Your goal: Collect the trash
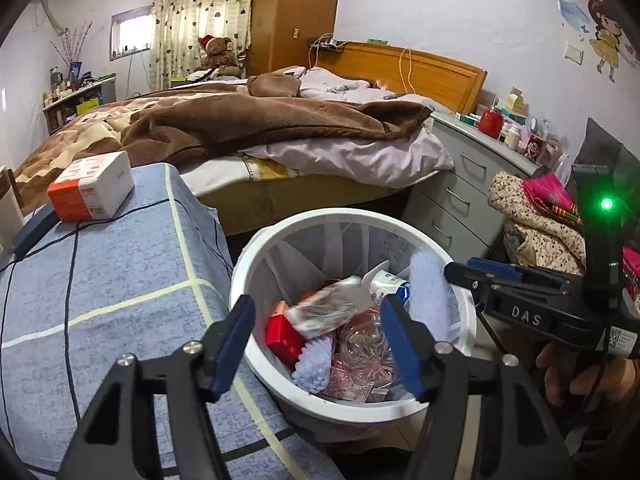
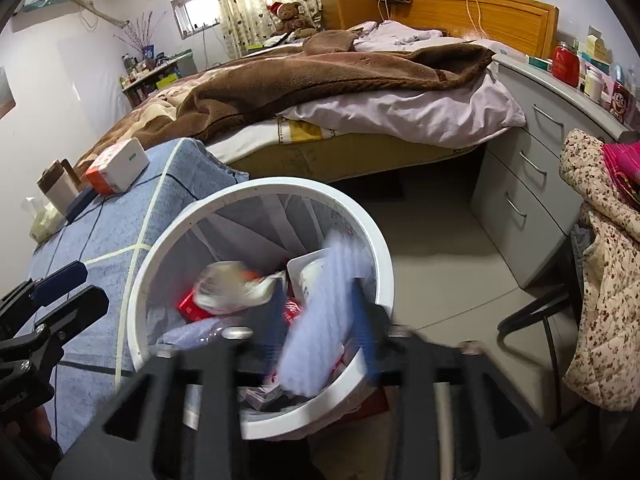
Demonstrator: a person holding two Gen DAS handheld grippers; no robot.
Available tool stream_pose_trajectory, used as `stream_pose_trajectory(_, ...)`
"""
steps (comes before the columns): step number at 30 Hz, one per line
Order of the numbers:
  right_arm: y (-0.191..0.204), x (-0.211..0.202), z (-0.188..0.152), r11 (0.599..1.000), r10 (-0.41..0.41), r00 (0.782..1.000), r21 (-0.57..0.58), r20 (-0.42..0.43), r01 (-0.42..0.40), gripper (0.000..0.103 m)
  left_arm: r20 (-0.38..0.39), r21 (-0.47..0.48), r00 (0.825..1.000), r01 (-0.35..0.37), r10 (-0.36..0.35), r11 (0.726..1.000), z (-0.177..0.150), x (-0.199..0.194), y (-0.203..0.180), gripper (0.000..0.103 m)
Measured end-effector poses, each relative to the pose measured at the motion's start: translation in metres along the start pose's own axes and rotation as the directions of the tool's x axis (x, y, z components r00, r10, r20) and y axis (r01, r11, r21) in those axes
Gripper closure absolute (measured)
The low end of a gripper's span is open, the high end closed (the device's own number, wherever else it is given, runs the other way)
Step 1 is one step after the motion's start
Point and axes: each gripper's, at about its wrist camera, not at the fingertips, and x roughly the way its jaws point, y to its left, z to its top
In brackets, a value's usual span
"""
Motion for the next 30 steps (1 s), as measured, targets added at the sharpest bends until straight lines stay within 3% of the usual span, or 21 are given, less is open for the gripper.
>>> stream_pose_trajectory(12, 0.015, -0.032, -0.013, 1.0, 0.014, 0.996, 0.017, 0.088, -0.015, 0.052, 0.036, -0.046, 0.998, -0.047, 0.049, 0.998, -0.018, -0.034, 0.013, 0.03)
stream_pose_trajectory(18, 0.036, -0.057, -0.031, 1.0, 0.012, 0.985, -0.009, 0.172, -0.011, 0.052, 0.08, -0.046, 0.987, -0.134, 0.137, 0.99, -0.04, -0.065, 0.016, 0.027)
stream_pose_trajectory(23, 0.052, -0.073, -0.05, 0.999, 0.037, 0.978, -0.028, 0.206, -0.032, 0.052, 0.108, -0.073, 0.968, -0.218, 0.225, 0.973, -0.065, -0.092, 0.022, 0.026)
stream_pose_trajectory(27, 0.064, -0.08, -0.066, 0.999, 0.025, 0.973, -0.045, 0.231, -0.015, 0.052, 0.12, -0.071, 0.939, -0.315, 0.321, 0.947, -0.085, -0.109, 0.026, 0.026)
stream_pose_trajectory(30, 0.078, -0.081, -0.077, 0.996, 0.033, 0.972, -0.085, 0.233, -0.013, 0.052, 0.134, -0.109, 0.936, -0.312, 0.325, 0.944, -0.098, -0.125, 0.033, 0.025)
